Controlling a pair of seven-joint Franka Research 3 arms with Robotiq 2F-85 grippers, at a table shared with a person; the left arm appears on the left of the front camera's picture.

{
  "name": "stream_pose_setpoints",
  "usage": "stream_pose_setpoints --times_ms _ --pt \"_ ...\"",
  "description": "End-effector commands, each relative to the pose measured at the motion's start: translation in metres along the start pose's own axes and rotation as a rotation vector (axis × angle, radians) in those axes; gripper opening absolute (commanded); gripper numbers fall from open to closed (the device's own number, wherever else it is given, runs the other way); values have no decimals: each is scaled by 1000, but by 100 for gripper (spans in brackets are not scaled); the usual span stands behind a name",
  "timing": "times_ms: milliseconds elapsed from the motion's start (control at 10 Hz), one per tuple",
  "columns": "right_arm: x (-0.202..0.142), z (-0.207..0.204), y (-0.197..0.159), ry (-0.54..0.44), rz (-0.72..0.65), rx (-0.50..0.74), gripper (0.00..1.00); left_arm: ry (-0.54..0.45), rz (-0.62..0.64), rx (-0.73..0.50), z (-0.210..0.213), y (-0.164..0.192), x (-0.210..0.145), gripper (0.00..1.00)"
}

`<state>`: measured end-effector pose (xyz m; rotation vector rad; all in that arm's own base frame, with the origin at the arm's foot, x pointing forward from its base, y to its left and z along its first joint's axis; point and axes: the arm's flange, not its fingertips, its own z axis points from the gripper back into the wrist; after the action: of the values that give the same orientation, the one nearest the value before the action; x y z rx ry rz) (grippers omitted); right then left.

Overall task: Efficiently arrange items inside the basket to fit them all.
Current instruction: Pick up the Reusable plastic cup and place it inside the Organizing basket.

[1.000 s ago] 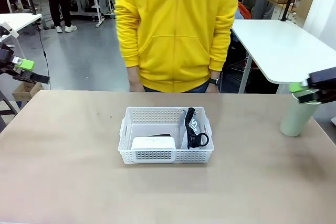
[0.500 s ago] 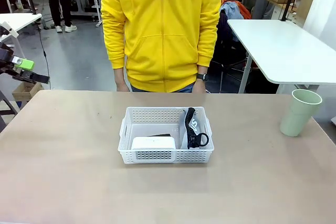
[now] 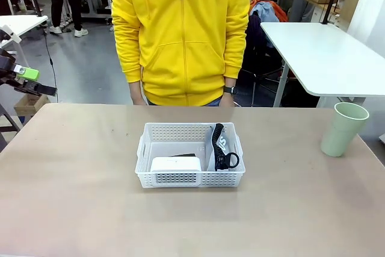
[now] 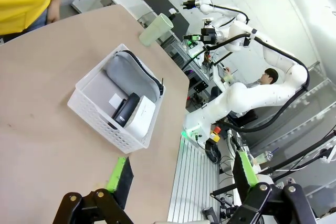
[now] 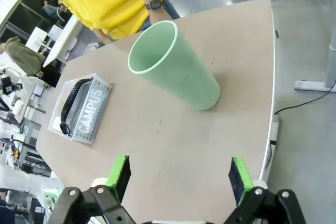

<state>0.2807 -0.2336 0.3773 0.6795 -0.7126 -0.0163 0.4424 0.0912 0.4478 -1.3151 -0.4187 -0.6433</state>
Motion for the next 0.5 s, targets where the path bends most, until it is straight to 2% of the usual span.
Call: stream_pose_setpoints --times_ms 0,100,200,400 --pt "1 6 4 8 13 0 100 6 0 7 -1 -2 -1 100" --pt "0 0 0 0 0 0 100 6 0 7 -1 -2 -1 100" --pt "10 -23 -7 -14 172 -25 100 6 0 7 -1 -2 -1 100" --pt "-8 -51 -19 -149 502 60 100 6 0 7 -1 -2 -1 100"
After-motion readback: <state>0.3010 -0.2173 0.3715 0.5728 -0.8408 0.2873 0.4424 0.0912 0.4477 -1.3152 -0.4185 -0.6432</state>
